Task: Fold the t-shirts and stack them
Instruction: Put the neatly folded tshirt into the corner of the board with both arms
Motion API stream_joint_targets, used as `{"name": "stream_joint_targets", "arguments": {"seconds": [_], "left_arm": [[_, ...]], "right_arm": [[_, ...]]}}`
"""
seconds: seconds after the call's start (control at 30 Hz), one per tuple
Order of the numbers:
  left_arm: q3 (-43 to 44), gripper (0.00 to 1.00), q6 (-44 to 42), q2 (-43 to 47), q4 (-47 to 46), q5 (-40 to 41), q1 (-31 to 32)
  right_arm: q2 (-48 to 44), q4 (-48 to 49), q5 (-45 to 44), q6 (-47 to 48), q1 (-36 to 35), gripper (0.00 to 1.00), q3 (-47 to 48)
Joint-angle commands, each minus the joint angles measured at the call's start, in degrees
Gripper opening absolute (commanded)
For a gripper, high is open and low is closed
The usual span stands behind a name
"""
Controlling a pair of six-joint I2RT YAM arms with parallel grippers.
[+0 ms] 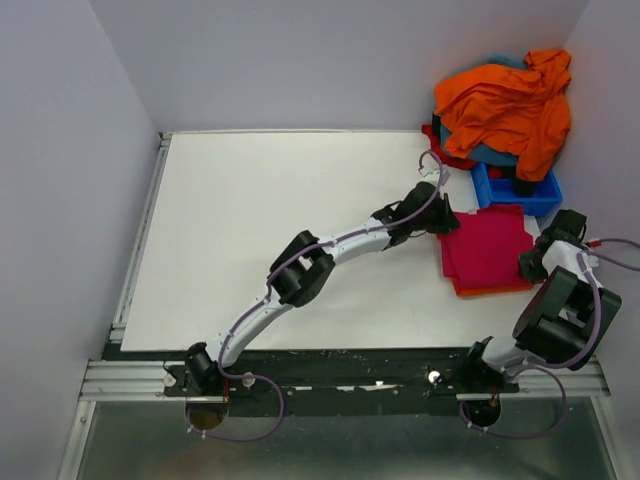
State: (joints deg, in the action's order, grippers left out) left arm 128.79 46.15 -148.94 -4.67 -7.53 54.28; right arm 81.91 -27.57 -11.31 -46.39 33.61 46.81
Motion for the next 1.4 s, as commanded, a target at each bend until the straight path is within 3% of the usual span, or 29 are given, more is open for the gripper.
{"name": "stream_joint_targets", "arguments": {"seconds": [0.0,0.17,0.47,0.63,0.83,1.37], "left_arm": [[2.69,0.06,4.91,-5.39,4.23,-3.98,-1.28],[1.73,0.05,4.65,-5.39,3.53,-3.72,-1.37],[-8.2,0.07,3.6,2.42,-4.73,-4.77,-1.55],[-14.61,0.09,1.22,9.72,-5.35,-4.42,-1.99],[-16.73,0.08,0.61,13.06,-5.09,-4.86,-2.6],[-36.06,0.08,-3.96,30.11,-7.02,-5.13,-5.77]], "right_arm": [[1.06,-1.16,-1.6,-3.0,0.76,0.01,0.04],[-7.18,-1.17,-2.23,-1.78,0.76,0.01,-0.4],[-17.92,4.2,22.36,4.11,-0.03,0.01,-5.14],[-18.54,-0.37,27.21,6.57,-3.19,0.01,-4.8],[-13.37,-6.44,21.15,6.49,-12.15,0.01,-1.37],[-7.2,-5.38,14.74,7.27,-12.6,0.01,-5.95]]}}
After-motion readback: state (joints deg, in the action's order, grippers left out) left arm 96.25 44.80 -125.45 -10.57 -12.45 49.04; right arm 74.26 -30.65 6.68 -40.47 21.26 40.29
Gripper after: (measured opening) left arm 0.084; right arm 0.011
